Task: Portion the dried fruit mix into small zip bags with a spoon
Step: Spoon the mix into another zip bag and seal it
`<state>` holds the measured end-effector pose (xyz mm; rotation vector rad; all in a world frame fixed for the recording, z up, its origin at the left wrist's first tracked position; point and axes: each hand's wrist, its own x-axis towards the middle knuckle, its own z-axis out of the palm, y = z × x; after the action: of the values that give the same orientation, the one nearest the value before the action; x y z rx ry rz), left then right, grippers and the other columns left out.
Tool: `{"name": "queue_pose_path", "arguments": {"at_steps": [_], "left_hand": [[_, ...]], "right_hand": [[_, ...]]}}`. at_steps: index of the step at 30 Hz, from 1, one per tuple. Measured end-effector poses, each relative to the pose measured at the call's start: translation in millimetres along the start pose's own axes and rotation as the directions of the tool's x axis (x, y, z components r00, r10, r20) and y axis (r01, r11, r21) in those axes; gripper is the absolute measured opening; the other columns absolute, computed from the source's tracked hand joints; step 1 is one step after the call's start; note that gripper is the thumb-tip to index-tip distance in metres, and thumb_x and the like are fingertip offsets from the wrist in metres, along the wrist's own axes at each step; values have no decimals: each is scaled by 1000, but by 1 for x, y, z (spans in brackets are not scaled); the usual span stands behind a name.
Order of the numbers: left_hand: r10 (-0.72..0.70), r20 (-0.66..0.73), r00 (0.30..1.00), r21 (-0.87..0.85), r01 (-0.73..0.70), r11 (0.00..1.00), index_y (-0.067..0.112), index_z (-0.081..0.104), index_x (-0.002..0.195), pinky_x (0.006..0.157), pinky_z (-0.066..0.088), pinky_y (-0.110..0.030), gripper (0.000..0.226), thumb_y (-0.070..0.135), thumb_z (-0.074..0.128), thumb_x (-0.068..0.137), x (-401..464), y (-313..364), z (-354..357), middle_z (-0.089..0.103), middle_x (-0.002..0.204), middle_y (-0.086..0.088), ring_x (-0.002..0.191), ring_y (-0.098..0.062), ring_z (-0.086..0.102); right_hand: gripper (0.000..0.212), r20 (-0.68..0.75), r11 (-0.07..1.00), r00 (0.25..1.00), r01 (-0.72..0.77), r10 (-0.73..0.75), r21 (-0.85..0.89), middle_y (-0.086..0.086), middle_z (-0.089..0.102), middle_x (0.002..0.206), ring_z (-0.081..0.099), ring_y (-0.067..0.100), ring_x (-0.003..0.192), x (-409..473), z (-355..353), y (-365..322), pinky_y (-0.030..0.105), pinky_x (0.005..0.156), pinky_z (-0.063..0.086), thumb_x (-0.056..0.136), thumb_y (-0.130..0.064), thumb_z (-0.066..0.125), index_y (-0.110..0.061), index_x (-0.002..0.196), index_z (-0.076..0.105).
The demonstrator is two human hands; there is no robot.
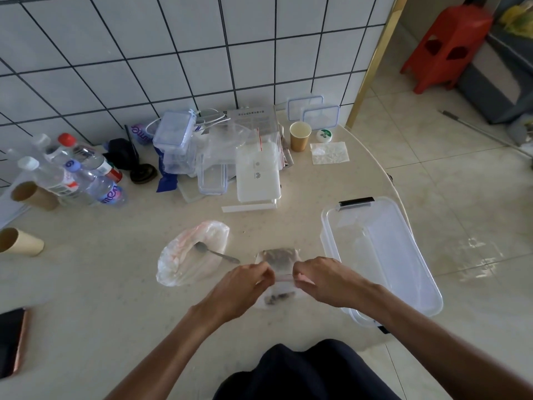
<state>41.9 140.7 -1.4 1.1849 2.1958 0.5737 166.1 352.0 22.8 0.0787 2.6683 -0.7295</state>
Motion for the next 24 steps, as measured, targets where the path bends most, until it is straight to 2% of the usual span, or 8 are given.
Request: {"name": "queue_pose_path", "arguments": {"at_steps": [3,5,8,12,14,16,20,24], "left_hand": [[-67,-27,997,-65,65,996,34,47,97,75,57,-34,20,45,38,111,2,3,1,73,99,10,86,-6,69],[-80,-60,995,-122,72,990,34,45,95,76,57,-36,20,42,37,111,4,5,2,71,96,10,85,-4,68],[-103,-143,984,-228,68,971,27,49,97,70,54,-36,18,39,43,110,10,8,-2,67,83,11,75,-6,66],[-75,-264,962,-347,-22,938,22,56,98,67,55,-39,15,33,53,108,24,28,-23,68,74,7,67,-13,66],[-70,-301,951,-431,-70,900,22,61,97,63,54,-33,14,31,57,107,30,46,-38,68,73,8,65,-13,64],[-61,-317,946,-515,-118,849,21,64,97,60,51,-24,12,28,60,106,36,67,-52,65,71,11,63,-7,59],[-19,-309,951,-610,-183,771,16,67,101,57,51,-22,11,25,62,105,44,114,-73,64,71,10,64,-5,58],[67,-321,945,-615,-262,744,25,68,99,56,49,-21,8,27,63,104,58,161,-83,66,72,13,63,-3,58]], "right_hand": [[10,-106,975,992,-46,70,217,-1,74,89,65,28,75,2,7,4,43,70,51,103,-20,57,-11,100,58],[4,-145,930,979,-80,141,360,-5,75,84,67,26,76,4,11,5,45,72,54,101,-14,61,-12,97,60],[12,-180,789,951,-93,251,607,-1,76,78,66,15,73,7,6,5,37,72,51,99,-5,63,-14,91,65],[19,-238,554,898,-7,370,833,5,72,70,66,12,66,3,-23,-2,26,69,52,98,9,58,-5,91,69],[20,-272,456,876,68,398,887,3,70,66,66,8,61,-6,-43,-6,19,64,53,98,12,56,-3,94,70],[18,-313,410,862,139,398,902,3,70,66,66,9,62,-21,-65,-8,16,63,52,99,10,56,-1,98,70],[16,-396,380,820,240,413,893,1,71,67,65,10,63,-53,-102,-5,14,62,48,99,3,59,-5,99,73],[16,-477,354,760,341,442,871,1,70,67,66,11,59,-84,-132,9,14,58,48,97,4,61,-6,96,73]]}}
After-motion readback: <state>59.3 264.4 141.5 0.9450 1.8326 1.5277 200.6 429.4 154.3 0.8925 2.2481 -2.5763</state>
